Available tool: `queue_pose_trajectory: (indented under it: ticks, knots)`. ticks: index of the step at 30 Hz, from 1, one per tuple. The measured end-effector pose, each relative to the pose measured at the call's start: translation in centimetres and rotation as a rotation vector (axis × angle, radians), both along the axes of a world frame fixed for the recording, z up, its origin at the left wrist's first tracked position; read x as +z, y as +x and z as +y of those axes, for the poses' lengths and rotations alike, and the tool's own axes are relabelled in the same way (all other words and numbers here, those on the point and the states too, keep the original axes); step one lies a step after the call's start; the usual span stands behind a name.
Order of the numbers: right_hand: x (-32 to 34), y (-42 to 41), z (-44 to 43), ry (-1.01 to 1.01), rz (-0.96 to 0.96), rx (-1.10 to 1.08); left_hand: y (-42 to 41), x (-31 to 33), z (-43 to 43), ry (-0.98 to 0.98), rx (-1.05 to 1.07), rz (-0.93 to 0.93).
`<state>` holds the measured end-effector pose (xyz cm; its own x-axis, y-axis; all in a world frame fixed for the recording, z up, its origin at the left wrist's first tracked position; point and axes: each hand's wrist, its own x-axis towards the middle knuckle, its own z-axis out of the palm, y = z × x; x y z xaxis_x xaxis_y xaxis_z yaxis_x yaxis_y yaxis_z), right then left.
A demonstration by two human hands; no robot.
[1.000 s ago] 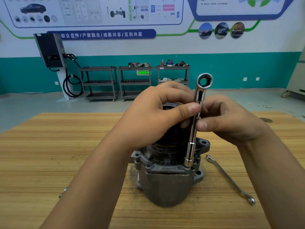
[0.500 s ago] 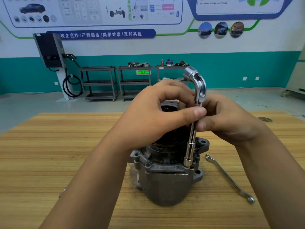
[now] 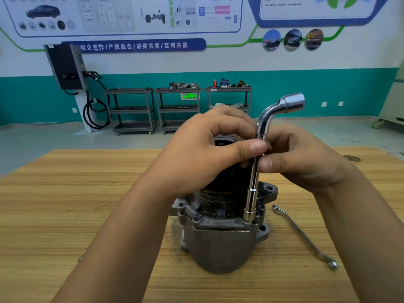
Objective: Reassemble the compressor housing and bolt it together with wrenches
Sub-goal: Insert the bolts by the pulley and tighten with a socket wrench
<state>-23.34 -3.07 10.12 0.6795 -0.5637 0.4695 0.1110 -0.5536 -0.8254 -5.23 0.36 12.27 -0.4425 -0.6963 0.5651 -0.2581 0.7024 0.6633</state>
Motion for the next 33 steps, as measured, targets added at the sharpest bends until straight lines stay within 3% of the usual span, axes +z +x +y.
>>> queue_pose_trajectory:
  ticks: [8,25,33]
  knots:
    - [-0.18,-0.24,-0.16,0.001,-0.015,0.027,0.17,0.09,0.14,0.006,-0.068,-0.043]
    - [0.01,0.40,0.27,-0.026,-0.001,0.008,-0.12,0.01,0.47,-0.029,0.045,0.007]
    - [-0.12,0.07,0.01,-0.023,0.011,-0.030,0.08,0.05,0.08,-0.023,-0.004,-0.025]
